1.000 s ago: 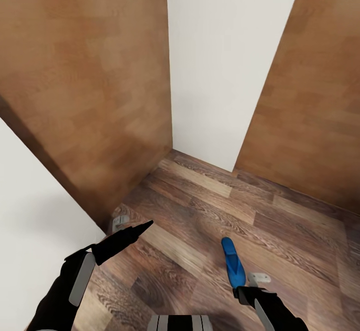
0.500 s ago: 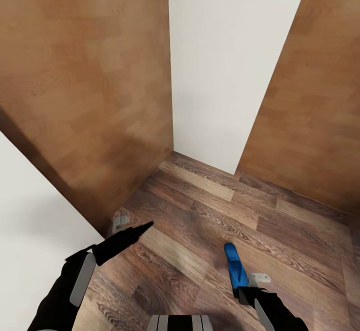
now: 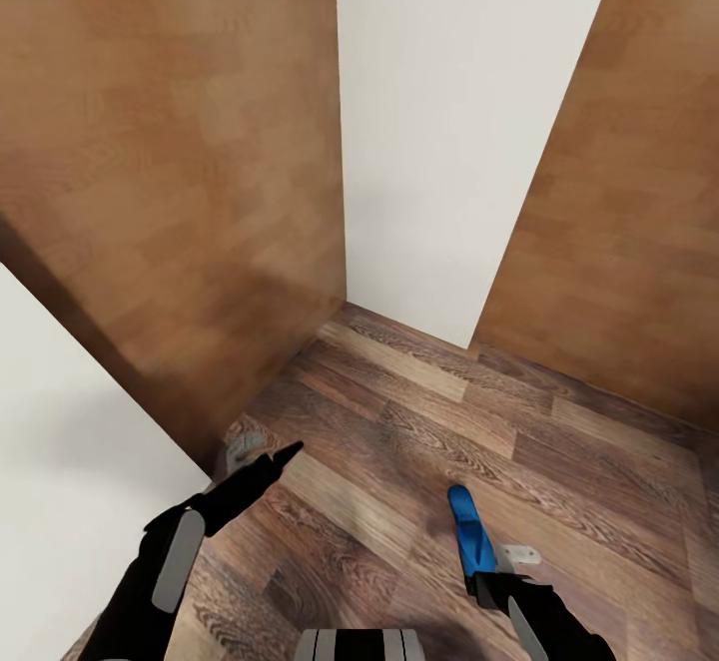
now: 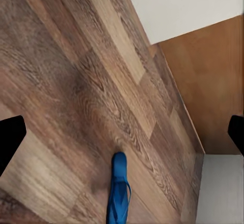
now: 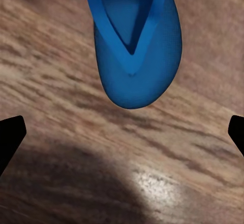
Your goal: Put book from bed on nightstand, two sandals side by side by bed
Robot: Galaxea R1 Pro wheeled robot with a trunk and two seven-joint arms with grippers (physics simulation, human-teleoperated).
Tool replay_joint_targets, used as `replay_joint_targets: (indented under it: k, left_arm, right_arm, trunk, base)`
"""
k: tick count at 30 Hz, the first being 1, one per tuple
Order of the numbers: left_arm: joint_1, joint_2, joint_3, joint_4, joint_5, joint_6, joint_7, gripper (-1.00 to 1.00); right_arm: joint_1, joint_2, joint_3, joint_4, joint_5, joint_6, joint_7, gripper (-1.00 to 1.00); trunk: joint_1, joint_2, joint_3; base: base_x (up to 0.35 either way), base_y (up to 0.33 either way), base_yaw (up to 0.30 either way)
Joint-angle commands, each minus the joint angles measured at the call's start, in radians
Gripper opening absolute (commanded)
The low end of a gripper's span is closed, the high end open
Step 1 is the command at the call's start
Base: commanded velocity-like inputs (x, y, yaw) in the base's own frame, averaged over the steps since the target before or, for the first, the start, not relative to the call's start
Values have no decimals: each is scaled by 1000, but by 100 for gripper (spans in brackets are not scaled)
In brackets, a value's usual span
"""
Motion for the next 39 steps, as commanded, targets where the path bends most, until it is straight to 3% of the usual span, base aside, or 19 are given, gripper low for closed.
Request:
replay_joint_targets:
  k: [1,4,10,22,28,39]
  left_arm:
    - [-1,0,4,0,18,9,-2,100]
    - [-1,2,4,0,59,12,-2,100]
    - [-1,1,1,1,97,13,-2,100]
    - [-1,-2,-4,14,100,12,-2,100]
    - [-1,-1,-30,15,100,12,-3,100]
    - [-1,-1,-44,15,100,10,-2,100]
  right_arm:
    - [0,0,-2,-2,1,6,0,100]
    - [0,0,-3,-2,1,6,0,100]
    - [0,0,-3,-2,1,6,0,100]
    - [0,-2,-6,-3,1,6,1,100]
    - [0,-1,-4,-3,1,6,0,100]
    - [0,0,-3,-3,1,6,1,100]
  trunk:
    - [0,0,-1]
    - [0,0,-1]
    - [0,0,-1]
    - [0,0,-1]
    - [0,0,-1]
    - [0,0,-1]
  base:
    - [0,0,0]
    - [0,0,0]
    - [0,0,0]
    - [54,0,0]
    - [180,0,0]
    - [146,0,0]
